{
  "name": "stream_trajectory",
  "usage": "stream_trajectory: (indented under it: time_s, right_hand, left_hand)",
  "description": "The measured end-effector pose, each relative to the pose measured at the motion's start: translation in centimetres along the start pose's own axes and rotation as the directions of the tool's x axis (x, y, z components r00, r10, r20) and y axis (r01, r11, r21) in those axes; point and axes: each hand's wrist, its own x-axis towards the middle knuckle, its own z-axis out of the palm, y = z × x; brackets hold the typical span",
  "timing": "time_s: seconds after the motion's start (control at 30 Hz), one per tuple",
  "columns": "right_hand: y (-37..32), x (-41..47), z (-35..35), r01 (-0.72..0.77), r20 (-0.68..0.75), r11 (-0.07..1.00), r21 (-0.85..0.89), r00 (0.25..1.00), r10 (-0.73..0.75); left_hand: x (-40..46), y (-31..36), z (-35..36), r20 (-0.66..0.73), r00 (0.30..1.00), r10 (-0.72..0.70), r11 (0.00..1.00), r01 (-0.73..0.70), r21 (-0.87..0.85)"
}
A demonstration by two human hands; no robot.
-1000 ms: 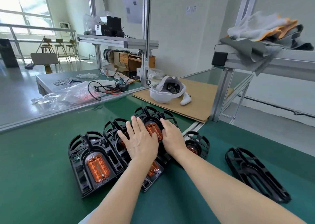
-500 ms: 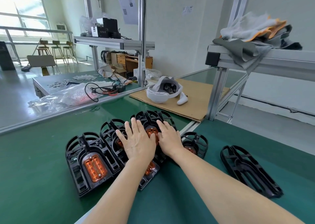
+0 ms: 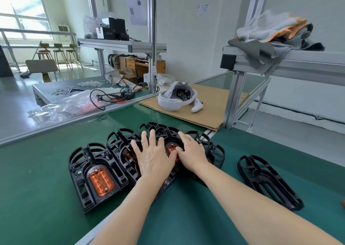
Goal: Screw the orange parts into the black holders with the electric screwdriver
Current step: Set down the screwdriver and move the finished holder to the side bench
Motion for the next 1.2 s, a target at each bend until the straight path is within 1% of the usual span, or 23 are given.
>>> stream_trajectory:
  time_s: [0.13, 0.33, 0.43, 0.57, 0.7, 0.87, 1.0, 1.07, 1.13, 1.2]
  right_hand:
    - [0.6, -0.2, -0.3, -0.021, -0.001, 1.000, -0.013, 1.000, 0.021]
    - [0.9, -0.3, -0.6, -0.004, -0.015, 1.000, -0.010, 1.000, 0.004]
    - [1.2, -0.7, -0.7, 0.000, -0.057, 1.000, -0.003, 0.998, 0.000]
    - [2.5, -2.0, -1.3, -0.046, -0.150, 0.999, -0.008, 0.988, 0.044]
    - [4.6, -4.1, -2.2, -0.102, -0.214, 0.987, -0.122, 0.974, 0.074]
    - [8.0, -7.0, -3.9, -0.196, -0.261, 0.949, -0.245, 0.957, 0.130]
    - [11.7, -9.7, -5.8, -0.300, -0.287, 0.919, -0.256, 0.931, 0.224]
    - [13.5, -11.1, -6.7, -0.361, -0.297, 0.899, -0.249, 0.912, 0.284]
    - [15.1, -12.3, -7.5, -0.418, -0.307, 0.873, -0.251, 0.890, 0.338]
    - [16.4, -13.4, -8.1, -0.462, -0.312, 0.851, -0.250, 0.870, 0.381]
  left_hand:
    - [-0.2, 0.4, 0.1, 0.016, 1.000, 0.010, 1.000, -0.010, -0.004]
    - [0.1, 0.9, -0.5, 0.009, 1.000, 0.003, 1.000, -0.003, -0.028]
    - [-0.3, 1.6, -0.7, -0.010, 1.000, 0.018, 0.998, -0.019, -0.057]
    - [-1.8, 3.7, -0.8, -0.074, 0.995, 0.072, 0.988, -0.081, -0.128]
    - [-4.2, 6.6, -0.5, -0.128, 0.981, 0.143, 0.961, -0.168, -0.220]
    - [-8.0, 10.7, -0.2, -0.169, 0.961, 0.218, 0.901, -0.265, -0.342]
    - [-10.4, 13.8, 0.4, -0.108, 0.945, 0.310, 0.848, -0.326, -0.418]
    - [-11.4, 15.2, 0.6, -0.109, 0.935, 0.336, 0.816, -0.347, -0.462]
    - [-12.1, 16.4, 0.7, -0.037, 0.929, 0.369, 0.795, -0.336, -0.506]
    - [-12.4, 17.2, 1.4, 0.020, 0.924, 0.381, 0.797, -0.318, -0.513]
